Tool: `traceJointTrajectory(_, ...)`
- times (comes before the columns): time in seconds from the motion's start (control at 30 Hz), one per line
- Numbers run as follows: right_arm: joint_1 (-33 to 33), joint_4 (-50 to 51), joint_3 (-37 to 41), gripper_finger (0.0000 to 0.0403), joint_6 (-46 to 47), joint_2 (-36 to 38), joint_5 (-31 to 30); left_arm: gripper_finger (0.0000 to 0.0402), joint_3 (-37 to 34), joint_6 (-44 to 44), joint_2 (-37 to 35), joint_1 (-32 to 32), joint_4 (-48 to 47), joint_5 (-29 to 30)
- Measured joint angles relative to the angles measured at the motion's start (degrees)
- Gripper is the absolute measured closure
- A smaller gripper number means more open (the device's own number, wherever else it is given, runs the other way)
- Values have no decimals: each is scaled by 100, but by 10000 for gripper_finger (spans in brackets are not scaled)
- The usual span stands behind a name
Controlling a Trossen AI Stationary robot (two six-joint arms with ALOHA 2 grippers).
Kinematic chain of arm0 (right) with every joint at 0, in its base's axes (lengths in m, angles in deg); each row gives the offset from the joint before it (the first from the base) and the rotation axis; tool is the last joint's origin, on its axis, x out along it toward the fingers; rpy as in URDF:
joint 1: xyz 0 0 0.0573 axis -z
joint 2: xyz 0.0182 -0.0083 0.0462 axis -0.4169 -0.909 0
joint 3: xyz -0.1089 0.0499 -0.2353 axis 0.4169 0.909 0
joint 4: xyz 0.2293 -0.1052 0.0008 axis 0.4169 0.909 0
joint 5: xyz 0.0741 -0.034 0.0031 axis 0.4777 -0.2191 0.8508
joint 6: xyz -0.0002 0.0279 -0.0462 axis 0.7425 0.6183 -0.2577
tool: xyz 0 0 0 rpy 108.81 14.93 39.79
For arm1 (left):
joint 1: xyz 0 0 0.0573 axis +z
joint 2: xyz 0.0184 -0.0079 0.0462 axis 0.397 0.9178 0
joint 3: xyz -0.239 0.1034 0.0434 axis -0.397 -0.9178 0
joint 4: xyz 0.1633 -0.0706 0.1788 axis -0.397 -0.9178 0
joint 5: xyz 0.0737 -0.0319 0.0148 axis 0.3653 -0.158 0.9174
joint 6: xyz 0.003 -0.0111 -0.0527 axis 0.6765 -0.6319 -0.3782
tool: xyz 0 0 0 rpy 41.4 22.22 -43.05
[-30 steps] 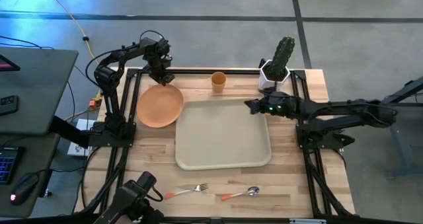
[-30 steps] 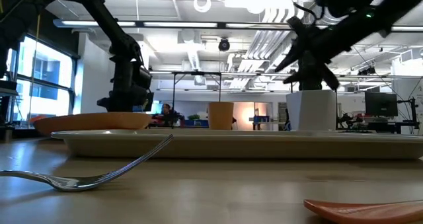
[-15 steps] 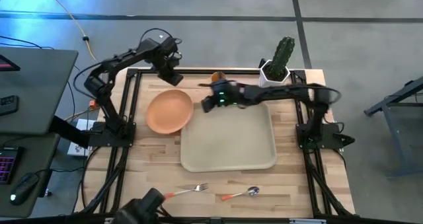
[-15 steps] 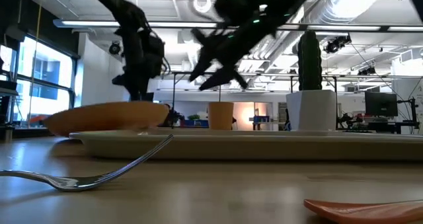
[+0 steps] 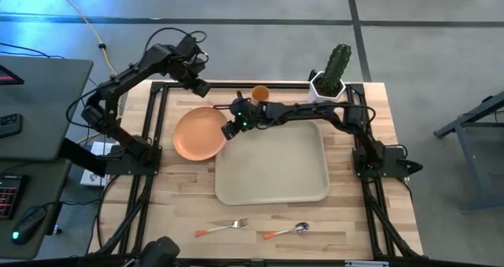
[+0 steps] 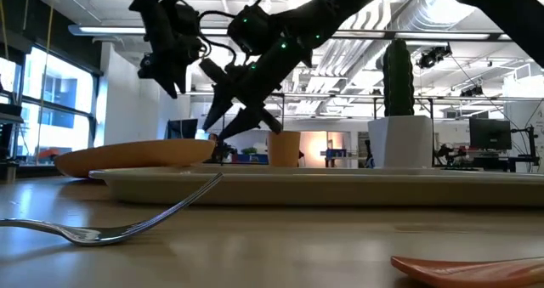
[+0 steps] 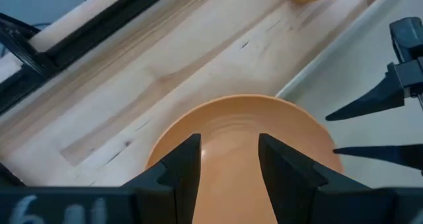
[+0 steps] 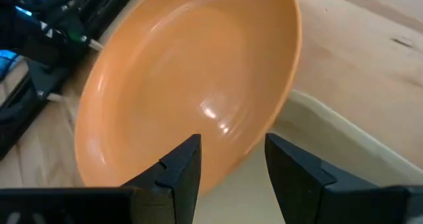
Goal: Pick and place plate/cup/fork/spoon on tray
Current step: Put the orange plate on the brown serving tray
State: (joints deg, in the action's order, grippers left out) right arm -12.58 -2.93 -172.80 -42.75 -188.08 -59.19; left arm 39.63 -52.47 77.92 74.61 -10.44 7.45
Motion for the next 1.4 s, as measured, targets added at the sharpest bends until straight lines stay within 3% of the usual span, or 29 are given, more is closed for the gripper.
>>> traceJointTrajectory(0.1, 60, -44, 106, 244, -66, -85, -188, 261, 0, 25, -11, 8, 51, 275)
traceJointTrajectory(0.4, 297, -258, 146, 256, -328, -231, 244, 261, 0, 44, 11, -76, 262, 580)
traceJointTrajectory(0.63, 393, -86, 146, 297, -126, -319, 1076, 261, 0, 44, 11, -115, 285, 632)
traceJointTrajectory(0.77, 414, 45, 150, 329, -135, -321, 1070, 261, 0, 42, 11, -115, 374, 636)
traceJointTrajectory(0.9, 463, 98, 150, 390, -55, -321, 1184, 261, 0, -194, 11, -148, 591, 690)
traceJointTrajectory(0.97, 480, 110, 150, 394, -101, -302, 1226, 261, -1, -271, 11, -162, 607, 818)
traceJointTrajectory(1.23, 588, 661, 157, 401, -339, 594, 997, 261, 0, -438, 2, -368, 606, 1281)
traceJointTrajectory(1.4, 633, 2342, 155, 402, -1343, 1328, 811, 261, -2, -764, 2, -645, 610, 1294)
